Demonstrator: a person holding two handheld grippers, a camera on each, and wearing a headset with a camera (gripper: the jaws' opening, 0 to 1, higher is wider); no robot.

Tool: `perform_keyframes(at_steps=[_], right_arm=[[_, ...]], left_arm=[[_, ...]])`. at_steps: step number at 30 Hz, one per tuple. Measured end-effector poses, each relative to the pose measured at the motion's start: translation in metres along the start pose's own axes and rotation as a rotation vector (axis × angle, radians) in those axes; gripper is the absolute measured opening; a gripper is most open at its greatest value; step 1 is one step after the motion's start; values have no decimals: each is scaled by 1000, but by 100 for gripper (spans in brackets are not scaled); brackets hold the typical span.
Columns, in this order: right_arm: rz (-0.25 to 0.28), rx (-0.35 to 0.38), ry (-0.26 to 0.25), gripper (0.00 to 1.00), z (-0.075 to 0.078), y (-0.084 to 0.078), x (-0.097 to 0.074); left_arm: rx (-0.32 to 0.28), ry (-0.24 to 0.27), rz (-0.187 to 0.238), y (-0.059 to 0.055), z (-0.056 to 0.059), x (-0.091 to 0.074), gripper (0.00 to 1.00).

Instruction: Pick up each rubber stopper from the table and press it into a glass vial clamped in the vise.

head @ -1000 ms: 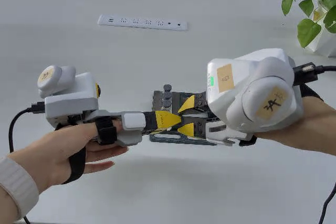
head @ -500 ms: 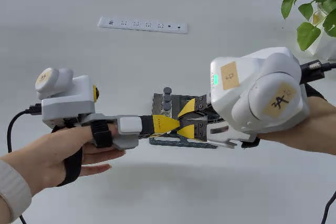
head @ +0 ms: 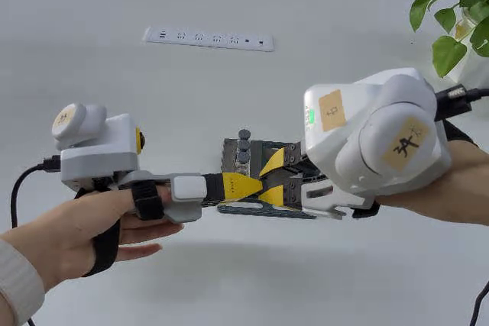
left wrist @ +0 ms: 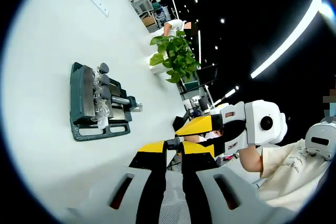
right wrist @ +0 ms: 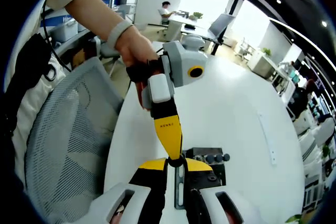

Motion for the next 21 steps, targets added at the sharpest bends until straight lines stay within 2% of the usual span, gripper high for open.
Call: perform_keyframes(at_steps=[5,11,21], right_arm=[[-2,8,1,7,2,1,0],[12,21,3,8,4,3,0],[13,8,6,8,5,5,0]], left_arm=[[4,-5,13,2,-1,-1,6],[-20,-20,37,2,1,-3,6],[-17,-19,46,0,6,-2,6]])
Point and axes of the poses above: the centre of the closed fingertips' face, and the gripper's own axes: x roughly forward along the fingers, z roughly to its right, y roughly out of its top, the point moved 5 cm from there along -x, roughly backward along the fingers, and after that the axes turned 13 degrees about z, right-handed, at the moved point
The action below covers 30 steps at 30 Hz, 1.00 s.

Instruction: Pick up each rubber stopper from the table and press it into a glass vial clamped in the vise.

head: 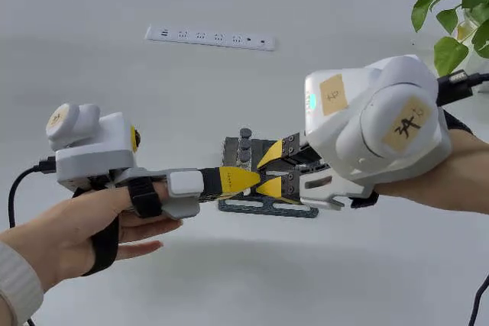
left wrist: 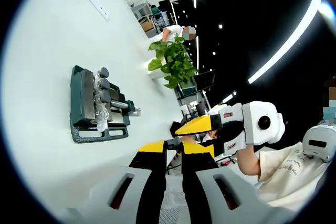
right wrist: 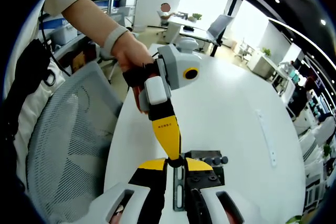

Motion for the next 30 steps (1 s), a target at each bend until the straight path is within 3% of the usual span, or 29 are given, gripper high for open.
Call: perform_keyframes(at_steps=[13,20,24,27,30], right_arm=[[-11,-8,15,7,-2,-1,1],[-30,-12,32,7,-3,-2,2],[-35,-8,33,7,-3,-4,2],[-40,2,35,7,-3,-6,1],[-41,12,35,7,-3,-7,0]], left_arm=[[-8,1,0,-4,0,0,6],[47,2,14,-3,-2,1,8],[70,27,61,12,-10,-7,18],[128,45,75,21,-17,-15,21],[220,89,71,24,-23,-22,38]])
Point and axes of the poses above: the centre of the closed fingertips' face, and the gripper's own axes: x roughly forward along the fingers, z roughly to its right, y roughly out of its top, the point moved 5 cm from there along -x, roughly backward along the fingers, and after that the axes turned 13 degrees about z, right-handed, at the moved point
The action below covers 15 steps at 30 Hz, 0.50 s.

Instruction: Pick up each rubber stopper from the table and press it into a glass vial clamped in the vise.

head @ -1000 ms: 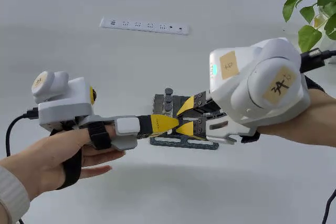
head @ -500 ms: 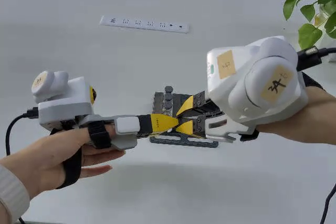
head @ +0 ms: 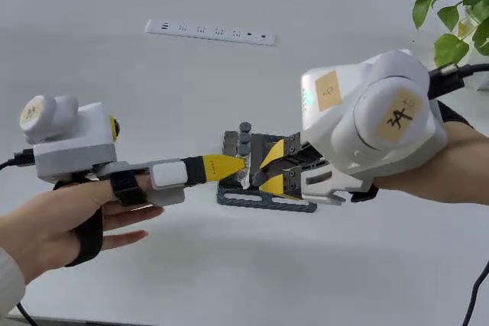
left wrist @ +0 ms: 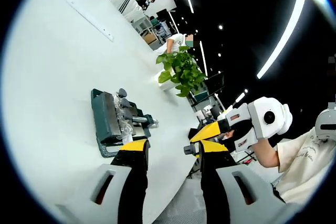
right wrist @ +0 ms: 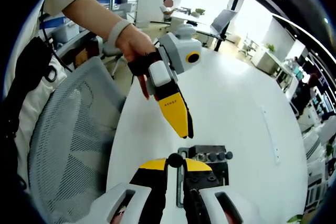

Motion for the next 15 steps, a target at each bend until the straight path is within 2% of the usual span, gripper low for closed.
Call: perform_keyframes(at_steps=[2,8,10,13,15], right_arm=[[-2,13,5,6,0,-1,0],[-14,26,19,6,4,-3,2],[-18,31,24,6,6,-4,2],[-30,41,43,6,9,-6,2],[-47,45,62,6,12,-7,3]], left_arm=[[44,0,-13,-1,-1,-2,45],[234,26,-59,-2,-7,-7,69],[246,37,-62,-2,-8,-8,76],[338,45,-79,-1,-11,-10,85],[376,55,-80,0,-12,-11,90]])
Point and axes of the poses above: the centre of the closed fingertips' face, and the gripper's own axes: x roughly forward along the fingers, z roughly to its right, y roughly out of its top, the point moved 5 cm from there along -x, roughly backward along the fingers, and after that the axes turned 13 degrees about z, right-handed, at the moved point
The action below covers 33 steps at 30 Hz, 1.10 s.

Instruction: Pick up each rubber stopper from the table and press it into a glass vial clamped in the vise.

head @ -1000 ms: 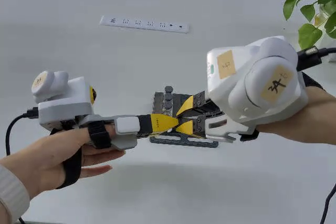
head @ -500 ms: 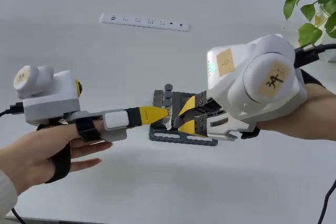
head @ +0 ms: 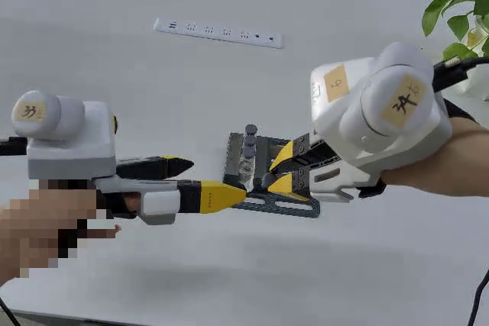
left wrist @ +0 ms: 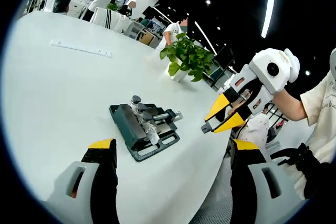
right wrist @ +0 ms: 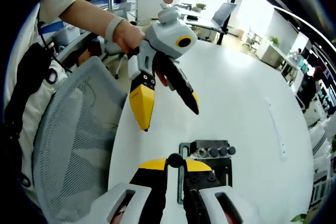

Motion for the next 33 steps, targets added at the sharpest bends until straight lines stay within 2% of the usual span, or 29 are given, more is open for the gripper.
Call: perform_keyframes(at_steps=[3,5,7,14,17,21,28,33], right_arm=[[-20,8,29,6,3,-1,2],[-32,11,47,6,8,0,4],[-41,23,58,6,12,-1,6],[-83,39,98,6,27,0,13],[-102,48,110,6,35,-1,15],[-136,73,134,6,41,-3,17],[-201,68,162,6,47,-7,22],[-217,85,174,6,52,-5,28]], left_arm=[[58,21,3,2,-5,-2,99],[98,19,5,5,-7,-4,99],[140,28,-11,5,-9,-6,99],[254,28,-59,2,-2,-6,99],[260,27,-67,1,0,-6,99],[299,36,-85,1,-3,-8,99],[311,28,-100,-4,4,-3,99],[317,23,-101,-4,5,-3,99]])
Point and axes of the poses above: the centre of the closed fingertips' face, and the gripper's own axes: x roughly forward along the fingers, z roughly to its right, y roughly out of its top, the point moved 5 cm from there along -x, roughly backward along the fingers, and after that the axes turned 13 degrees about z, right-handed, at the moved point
